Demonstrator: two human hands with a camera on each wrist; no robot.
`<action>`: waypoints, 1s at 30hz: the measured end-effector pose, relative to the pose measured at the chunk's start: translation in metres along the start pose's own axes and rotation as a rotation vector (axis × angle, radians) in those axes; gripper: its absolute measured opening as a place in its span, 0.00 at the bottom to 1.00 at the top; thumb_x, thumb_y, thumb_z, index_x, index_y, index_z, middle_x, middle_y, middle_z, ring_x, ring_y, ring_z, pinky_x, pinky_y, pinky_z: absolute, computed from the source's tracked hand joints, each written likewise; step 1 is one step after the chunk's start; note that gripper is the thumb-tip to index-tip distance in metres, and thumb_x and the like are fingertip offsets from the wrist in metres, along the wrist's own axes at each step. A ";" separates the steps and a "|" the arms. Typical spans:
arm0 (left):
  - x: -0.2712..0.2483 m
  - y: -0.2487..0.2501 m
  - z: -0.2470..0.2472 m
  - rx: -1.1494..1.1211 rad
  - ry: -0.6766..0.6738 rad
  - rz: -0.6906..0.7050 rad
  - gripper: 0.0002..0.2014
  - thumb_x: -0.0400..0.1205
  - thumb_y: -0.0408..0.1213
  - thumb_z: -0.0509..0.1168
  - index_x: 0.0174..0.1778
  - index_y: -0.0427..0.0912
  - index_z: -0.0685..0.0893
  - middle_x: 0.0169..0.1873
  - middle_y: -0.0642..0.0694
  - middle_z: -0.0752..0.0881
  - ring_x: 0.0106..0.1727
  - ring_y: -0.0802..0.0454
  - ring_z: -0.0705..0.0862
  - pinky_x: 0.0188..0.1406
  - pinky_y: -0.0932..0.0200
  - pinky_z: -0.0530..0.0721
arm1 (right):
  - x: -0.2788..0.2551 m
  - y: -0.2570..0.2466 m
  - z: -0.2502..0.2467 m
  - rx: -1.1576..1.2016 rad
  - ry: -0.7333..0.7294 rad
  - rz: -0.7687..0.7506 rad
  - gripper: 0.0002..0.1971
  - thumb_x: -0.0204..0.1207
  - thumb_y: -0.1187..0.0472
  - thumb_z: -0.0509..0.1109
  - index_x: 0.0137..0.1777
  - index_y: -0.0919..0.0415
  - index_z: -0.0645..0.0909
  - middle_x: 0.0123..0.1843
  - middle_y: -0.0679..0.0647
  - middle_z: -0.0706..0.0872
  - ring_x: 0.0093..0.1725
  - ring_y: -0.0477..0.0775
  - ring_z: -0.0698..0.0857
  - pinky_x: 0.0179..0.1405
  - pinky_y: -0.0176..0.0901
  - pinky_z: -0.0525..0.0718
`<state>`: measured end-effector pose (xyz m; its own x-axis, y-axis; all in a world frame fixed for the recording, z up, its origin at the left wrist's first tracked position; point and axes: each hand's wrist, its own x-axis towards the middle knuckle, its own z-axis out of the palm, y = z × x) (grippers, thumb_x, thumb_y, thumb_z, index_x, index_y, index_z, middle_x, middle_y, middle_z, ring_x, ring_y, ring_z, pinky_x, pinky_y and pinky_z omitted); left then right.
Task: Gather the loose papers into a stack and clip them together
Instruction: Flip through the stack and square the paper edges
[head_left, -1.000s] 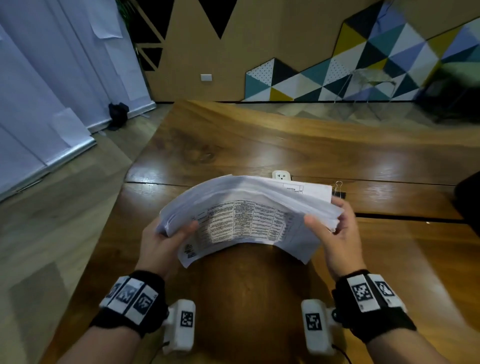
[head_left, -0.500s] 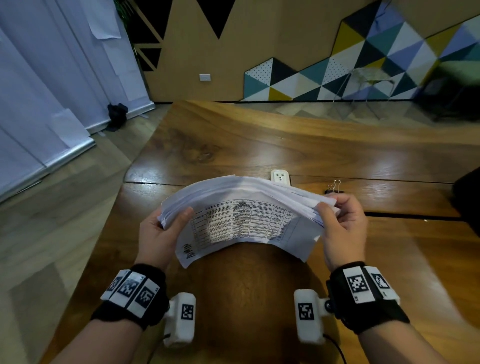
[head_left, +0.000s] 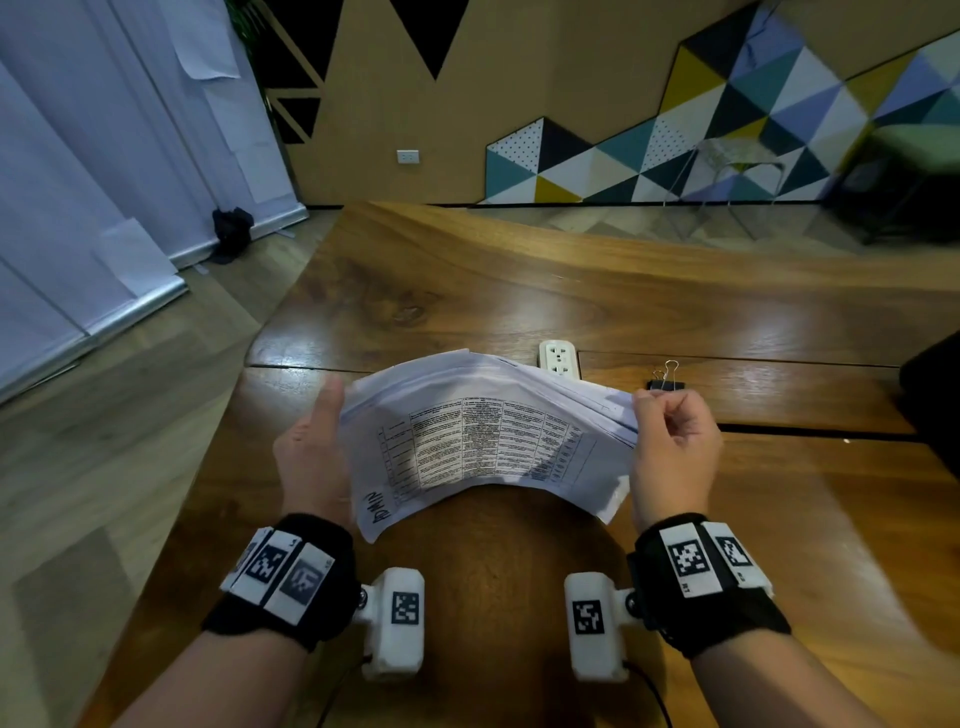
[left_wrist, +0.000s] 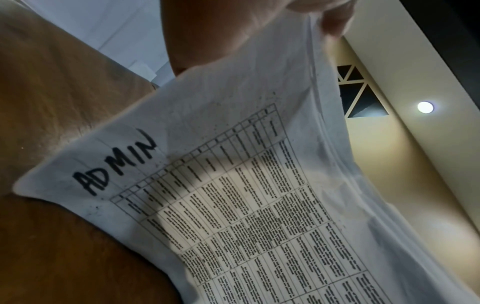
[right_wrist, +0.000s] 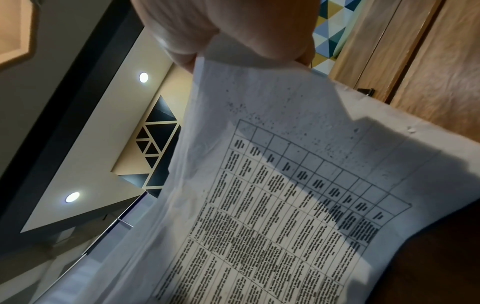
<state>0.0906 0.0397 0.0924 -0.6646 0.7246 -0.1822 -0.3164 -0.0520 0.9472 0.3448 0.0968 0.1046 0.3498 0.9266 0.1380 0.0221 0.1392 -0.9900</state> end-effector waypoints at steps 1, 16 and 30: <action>0.000 0.000 0.000 -0.002 -0.001 -0.006 0.16 0.69 0.54 0.73 0.27 0.44 0.86 0.26 0.45 0.85 0.36 0.43 0.83 0.37 0.51 0.79 | 0.001 0.001 0.000 -0.002 0.013 0.007 0.14 0.76 0.66 0.68 0.33 0.52 0.72 0.36 0.49 0.77 0.40 0.50 0.77 0.46 0.42 0.80; 0.006 0.007 0.007 0.135 0.070 0.091 0.12 0.76 0.34 0.70 0.26 0.47 0.87 0.28 0.48 0.84 0.37 0.49 0.82 0.37 0.53 0.80 | -0.006 -0.003 -0.009 0.012 -0.128 -0.028 0.19 0.66 0.42 0.70 0.55 0.47 0.78 0.47 0.45 0.81 0.44 0.36 0.81 0.43 0.33 0.82; 0.003 -0.011 -0.021 0.286 -0.190 0.124 0.11 0.73 0.31 0.76 0.46 0.52 0.87 0.45 0.50 0.91 0.54 0.45 0.89 0.56 0.43 0.87 | 0.012 0.023 -0.016 -0.149 -0.380 0.160 0.20 0.76 0.76 0.66 0.55 0.47 0.78 0.52 0.41 0.84 0.57 0.46 0.83 0.60 0.43 0.80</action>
<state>0.0781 0.0283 0.0762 -0.5396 0.8412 -0.0340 -0.0208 0.0271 0.9994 0.3641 0.1055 0.0830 -0.0089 0.9990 -0.0445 0.1406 -0.0428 -0.9891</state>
